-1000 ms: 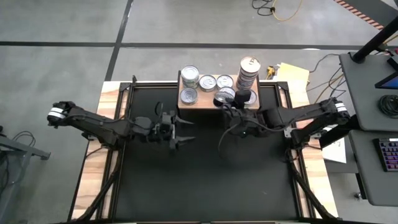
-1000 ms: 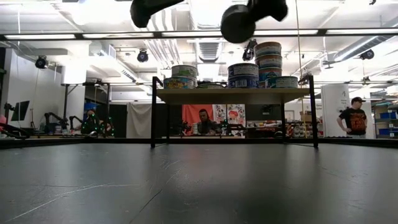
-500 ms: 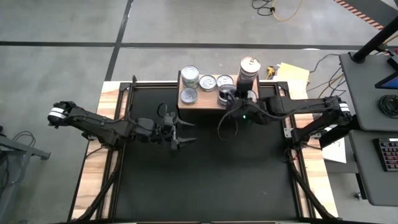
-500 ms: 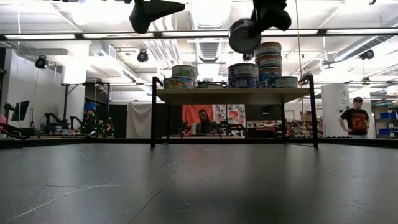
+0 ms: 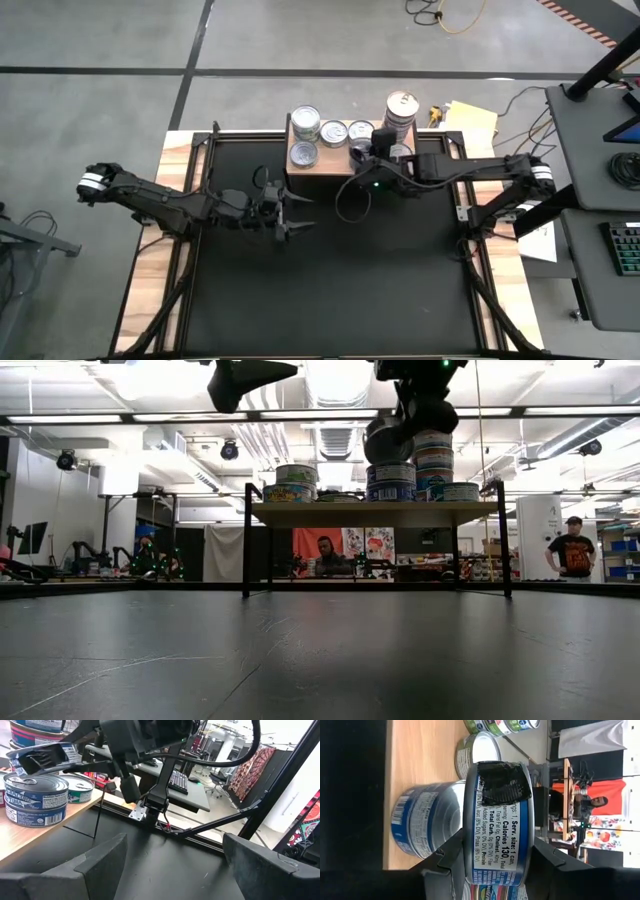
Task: Stack canned seafood by type on shelf
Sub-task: Stack the blue tuna can on top of the blue tuna can on the shelf
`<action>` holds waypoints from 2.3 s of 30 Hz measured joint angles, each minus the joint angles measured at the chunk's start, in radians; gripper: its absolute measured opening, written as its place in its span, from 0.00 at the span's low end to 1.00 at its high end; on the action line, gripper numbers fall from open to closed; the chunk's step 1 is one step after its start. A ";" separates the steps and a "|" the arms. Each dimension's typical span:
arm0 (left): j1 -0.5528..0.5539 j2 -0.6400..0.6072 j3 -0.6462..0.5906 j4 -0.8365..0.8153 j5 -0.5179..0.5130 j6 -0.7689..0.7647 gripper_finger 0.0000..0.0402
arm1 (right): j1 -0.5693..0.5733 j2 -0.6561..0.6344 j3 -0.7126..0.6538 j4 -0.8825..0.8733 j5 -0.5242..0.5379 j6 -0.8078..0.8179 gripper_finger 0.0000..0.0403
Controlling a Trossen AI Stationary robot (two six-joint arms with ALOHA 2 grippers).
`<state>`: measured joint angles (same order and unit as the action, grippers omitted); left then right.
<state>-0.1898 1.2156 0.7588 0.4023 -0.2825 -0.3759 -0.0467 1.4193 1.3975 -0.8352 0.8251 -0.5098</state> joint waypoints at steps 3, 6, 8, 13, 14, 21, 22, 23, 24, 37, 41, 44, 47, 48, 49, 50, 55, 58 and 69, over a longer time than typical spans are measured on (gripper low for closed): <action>0.000 0.000 0.000 0.000 0.000 0.000 0.78 | -0.002 0.005 0.000 -0.003 0.005 -0.007 0.33; 0.000 0.000 0.000 -0.001 0.000 0.000 0.78 | -0.003 0.005 0.000 -0.003 0.005 -0.007 0.34; 0.000 0.000 0.000 -0.002 0.000 0.000 0.78 | -0.005 0.005 0.000 -0.003 0.005 -0.007 0.36; 0.000 0.000 0.000 -0.002 0.000 0.000 0.78 | -0.007 0.006 0.000 -0.003 0.005 -0.008 0.36; 0.000 0.000 0.000 -0.002 0.000 0.000 0.78 | -0.007 0.006 0.000 -0.003 0.005 -0.011 0.35; 0.000 0.000 0.000 -0.003 0.000 0.000 0.78 | -0.006 0.006 0.000 -0.002 0.005 -0.018 0.39; 0.000 0.000 0.000 -0.004 0.000 0.000 0.78 | -0.006 0.006 0.000 -0.001 0.006 -0.018 0.40; 0.000 0.000 0.000 -0.006 0.000 0.000 0.78 | -0.006 0.006 0.000 -0.001 0.006 -0.018 0.41; 0.000 0.000 0.000 -0.008 0.000 0.000 0.78 | -0.006 0.006 0.000 -0.001 0.006 -0.019 0.42; 0.000 0.000 0.000 -0.007 0.000 0.000 0.78 | -0.006 0.006 -0.001 -0.002 0.005 -0.001 0.44; 0.000 0.000 0.000 -0.007 0.000 -0.007 0.78 | -0.006 0.006 -0.001 -0.002 0.004 0.012 0.48; 0.000 0.000 0.000 -0.007 0.000 -0.011 0.78 | -0.006 0.006 -0.001 -0.002 0.004 0.013 0.51; 0.000 0.000 0.000 -0.007 0.000 -0.029 0.78 | -0.006 0.006 -0.001 -0.002 0.002 0.015 0.54; 0.000 0.000 0.000 -0.007 0.000 -0.030 0.78 | -0.006 0.006 -0.001 -0.002 0.001 0.019 0.55; 0.000 0.000 0.000 -0.007 0.000 -0.030 0.78 | -0.006 0.005 -0.001 -0.002 0.001 0.022 0.56; 0.000 0.000 0.000 -0.007 0.000 -0.030 0.78 | -0.006 0.006 0.001 -0.003 0.000 0.025 0.57; 0.000 0.000 0.000 -0.007 0.000 -0.031 0.78 | -0.010 0.003 0.004 -0.001 -0.024 0.029 0.62; 0.000 0.001 0.000 -0.007 0.000 -0.033 0.78 | -0.013 0.003 0.004 -0.002 -0.028 0.031 0.65; 0.000 0.001 0.000 -0.007 0.001 -0.033 0.78 | -0.037 0.002 0.005 -0.002 -0.051 0.047 0.72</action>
<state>-0.1898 1.2162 0.7587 0.3950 -0.2819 -0.4091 -0.0835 1.4216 1.4025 -0.8375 0.7742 -0.4629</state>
